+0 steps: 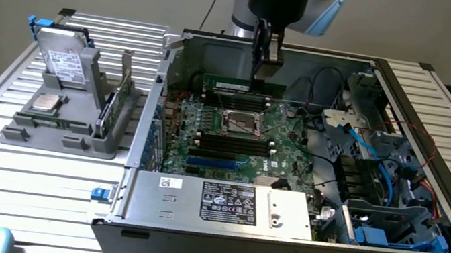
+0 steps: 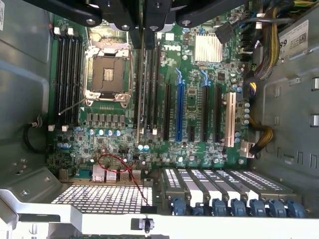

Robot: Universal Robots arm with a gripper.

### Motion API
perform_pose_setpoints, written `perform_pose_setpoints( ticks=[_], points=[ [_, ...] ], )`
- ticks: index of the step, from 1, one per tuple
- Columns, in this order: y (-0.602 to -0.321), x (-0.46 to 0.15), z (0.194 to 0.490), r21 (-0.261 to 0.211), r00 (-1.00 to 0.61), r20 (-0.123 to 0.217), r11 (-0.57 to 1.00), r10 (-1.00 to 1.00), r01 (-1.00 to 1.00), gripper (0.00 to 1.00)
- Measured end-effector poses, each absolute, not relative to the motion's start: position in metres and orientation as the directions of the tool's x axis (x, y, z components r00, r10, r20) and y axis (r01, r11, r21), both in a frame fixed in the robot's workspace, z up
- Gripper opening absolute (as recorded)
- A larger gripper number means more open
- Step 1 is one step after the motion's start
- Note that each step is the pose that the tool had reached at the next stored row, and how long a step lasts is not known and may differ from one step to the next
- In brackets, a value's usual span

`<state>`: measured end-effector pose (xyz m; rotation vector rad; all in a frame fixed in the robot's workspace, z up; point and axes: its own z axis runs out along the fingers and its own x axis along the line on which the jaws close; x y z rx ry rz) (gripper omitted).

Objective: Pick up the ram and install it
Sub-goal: 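Insert the ram into the slot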

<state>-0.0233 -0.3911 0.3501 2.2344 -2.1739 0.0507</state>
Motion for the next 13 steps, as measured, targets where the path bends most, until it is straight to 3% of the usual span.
perform_pose_setpoints(
  ticks=[13],
  points=[
    [-0.391, -0.023, 0.337, -0.010, 0.027, 0.055, -0.028, -0.998, -1.000, 0.13]
  ],
)
